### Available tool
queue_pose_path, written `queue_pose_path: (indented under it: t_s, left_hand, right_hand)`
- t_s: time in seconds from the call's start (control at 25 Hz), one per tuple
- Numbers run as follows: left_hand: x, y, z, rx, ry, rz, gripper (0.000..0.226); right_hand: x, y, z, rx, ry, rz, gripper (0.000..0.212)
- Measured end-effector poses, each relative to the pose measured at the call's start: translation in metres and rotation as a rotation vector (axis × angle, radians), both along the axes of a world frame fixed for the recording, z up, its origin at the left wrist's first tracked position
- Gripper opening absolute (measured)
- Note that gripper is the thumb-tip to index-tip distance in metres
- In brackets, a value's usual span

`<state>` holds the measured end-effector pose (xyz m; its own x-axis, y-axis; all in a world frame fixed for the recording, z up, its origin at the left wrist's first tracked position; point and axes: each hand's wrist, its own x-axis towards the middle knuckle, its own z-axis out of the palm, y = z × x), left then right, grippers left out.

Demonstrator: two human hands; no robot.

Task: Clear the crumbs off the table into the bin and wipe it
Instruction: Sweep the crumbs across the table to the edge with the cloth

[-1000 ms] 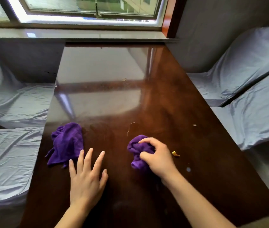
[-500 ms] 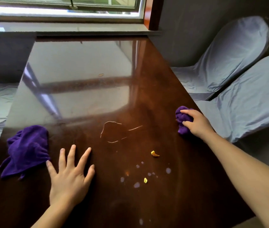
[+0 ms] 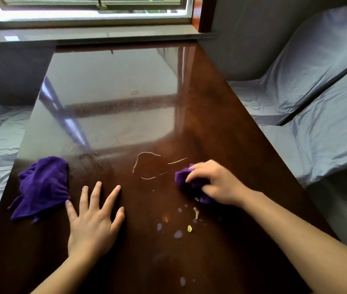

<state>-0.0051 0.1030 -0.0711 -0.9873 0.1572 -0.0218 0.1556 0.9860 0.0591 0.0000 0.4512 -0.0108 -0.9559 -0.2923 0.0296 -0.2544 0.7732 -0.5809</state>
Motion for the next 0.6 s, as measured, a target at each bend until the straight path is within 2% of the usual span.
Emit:
queue_pose_path:
  t_s: [0.08, 0.2, 0.32, 0.4, 0.52, 0.6]
  left_hand:
    - [0.0, 0.0, -0.001, 0.019, 0.008, 0.003, 0.064]
    - [0.0, -0.002, -0.002, 0.02, 0.027, -0.002, 0.063]
    - [-0.002, -0.003, -0.004, 0.022, 0.043, -0.004, 0.062]
    - [-0.002, -0.002, -0.005, 0.034, 0.041, -0.005, 0.062]
    - [-0.002, -0.003, -0.006, 0.03, 0.041, -0.007, 0.061]
    - [-0.002, -0.002, -0.006, 0.027, 0.04, -0.004, 0.062]
  right_hand:
    - [-0.024, 0.015, 0.003, -0.073, 0.067, -0.177, 0.053]
    - [-0.066, 0.01, -0.001, -0.063, -0.027, -0.292, 0.049]
    - [-0.064, -0.013, -0.013, 0.179, -0.053, -0.202, 0.054]
    - [-0.037, -0.02, -0.012, 0.228, -0.006, -0.028, 0.058]
    - [0.007, -0.012, -0.005, 0.138, -0.036, 0.141, 0.056]
    - [0.023, 0.001, 0.003, -0.065, -0.076, 0.003, 0.058]
